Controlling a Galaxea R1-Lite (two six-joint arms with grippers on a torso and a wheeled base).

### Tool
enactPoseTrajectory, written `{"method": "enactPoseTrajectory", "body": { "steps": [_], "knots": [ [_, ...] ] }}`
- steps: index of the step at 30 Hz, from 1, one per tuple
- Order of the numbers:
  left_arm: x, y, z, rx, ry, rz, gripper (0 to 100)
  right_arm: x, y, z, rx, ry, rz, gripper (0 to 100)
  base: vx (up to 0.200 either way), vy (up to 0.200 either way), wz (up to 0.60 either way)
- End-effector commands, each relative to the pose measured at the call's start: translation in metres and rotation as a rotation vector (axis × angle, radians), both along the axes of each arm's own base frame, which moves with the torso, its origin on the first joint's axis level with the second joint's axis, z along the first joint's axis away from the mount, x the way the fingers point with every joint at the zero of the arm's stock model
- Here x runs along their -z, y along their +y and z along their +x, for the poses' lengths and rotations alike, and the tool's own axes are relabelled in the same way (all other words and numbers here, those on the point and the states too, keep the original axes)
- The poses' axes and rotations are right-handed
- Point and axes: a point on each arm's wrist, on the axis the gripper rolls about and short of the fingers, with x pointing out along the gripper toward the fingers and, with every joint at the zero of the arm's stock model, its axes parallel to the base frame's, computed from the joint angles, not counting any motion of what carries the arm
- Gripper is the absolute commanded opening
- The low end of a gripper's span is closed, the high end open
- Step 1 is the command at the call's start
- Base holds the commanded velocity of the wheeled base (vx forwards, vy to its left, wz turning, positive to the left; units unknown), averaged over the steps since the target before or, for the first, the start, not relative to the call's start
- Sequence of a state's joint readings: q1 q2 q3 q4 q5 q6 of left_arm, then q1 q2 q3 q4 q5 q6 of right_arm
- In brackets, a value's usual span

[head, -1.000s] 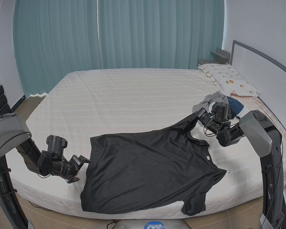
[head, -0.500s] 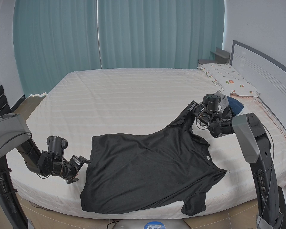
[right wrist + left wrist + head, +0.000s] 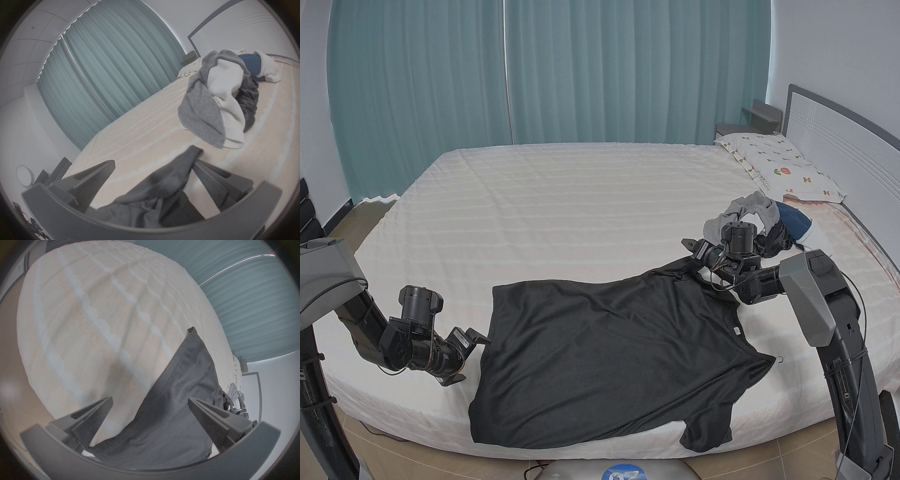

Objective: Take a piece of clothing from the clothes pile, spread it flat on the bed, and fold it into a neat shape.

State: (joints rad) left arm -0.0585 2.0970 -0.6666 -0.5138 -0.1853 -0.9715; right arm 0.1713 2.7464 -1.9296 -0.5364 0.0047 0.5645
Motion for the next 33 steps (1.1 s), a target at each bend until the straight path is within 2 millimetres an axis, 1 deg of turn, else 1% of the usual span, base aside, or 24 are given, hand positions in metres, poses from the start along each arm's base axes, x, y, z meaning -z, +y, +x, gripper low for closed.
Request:
{"method": "enactPoseTrajectory", "body": {
  "steps": [1,3,5,8,10,11,15,17,18,19,21,24,26,29,33],
  "knots": [
    [0.001,0.0,0.0,0.0,0.002,0.0,100,-0.018,-0.027,-0.028,-0.071,0.071,-0.084,100,0.0,0.0,0.0],
    [0.001,0.0,0.0,0.002,0.002,0.0,100,-0.014,-0.035,-0.04,-0.128,0.104,-0.11,100,0.0,0.0,0.0],
    [0.0,0.0,0.0,0.002,0.001,0.0,100,-0.004,-0.038,-0.048,-0.167,0.142,-0.137,100,0.0,0.0,0.0],
    [0.001,0.0,0.0,0.002,0.002,0.0,100,0.004,-0.043,-0.049,-0.175,0.139,-0.179,100,0.0,0.0,0.0],
    [0.001,0.0,0.0,0.002,0.002,0.0,100,0.005,-0.043,-0.048,-0.178,0.134,-0.182,100,0.0,0.0,0.0],
    [0.001,0.0,0.0,0.002,0.002,0.0,100,0.01,-0.043,-0.048,-0.181,0.141,-0.183,100,0.0,0.0,0.0],
    [0.001,0.0,0.0,0.002,0.004,0.0,100,0.017,-0.039,-0.047,-0.193,0.148,-0.186,100,0.0,0.0,0.0],
    [0.001,0.0,0.0,0.002,0.004,0.0,100,0.027,-0.037,-0.046,-0.205,0.167,-0.208,100,0.0,0.0,0.0],
    [0.001,0.0,0.0,0.002,0.002,0.0,100,0.029,-0.037,-0.045,-0.203,0.161,-0.212,100,0.0,0.0,0.0],
    [0.001,0.0,0.0,0.002,0.002,0.0,100,0.031,-0.037,-0.043,-0.2,0.152,-0.211,0,0.0,0.0,0.0],
    [0.001,-0.001,0.0,0.005,0.003,0.001,100,0.031,-0.036,-0.04,-0.197,0.136,-0.207,0,0.0,0.0,0.0],
    [0.001,-0.001,0.0,0.006,0.002,0.001,100,0.025,-0.039,-0.036,-0.179,0.092,-0.208,0,0.0,0.0,0.0],
    [0.001,-0.001,0.0,0.005,0.002,0.001,100,0.016,-0.047,-0.025,-0.088,0.043,-0.216,0,0.0,0.0,0.0],
    [0.001,-0.001,0.0,0.005,0.001,0.0,100,0.014,-0.063,-0.013,0.031,0.015,-0.191,0,0.0,0.0,0.0],
    [0.001,-0.001,0.001,0.006,0.0,0.001,100,0.016,-0.077,-0.011,0.075,0.016,-0.172,0,0.0,0.0,0.0]
  ]
}}
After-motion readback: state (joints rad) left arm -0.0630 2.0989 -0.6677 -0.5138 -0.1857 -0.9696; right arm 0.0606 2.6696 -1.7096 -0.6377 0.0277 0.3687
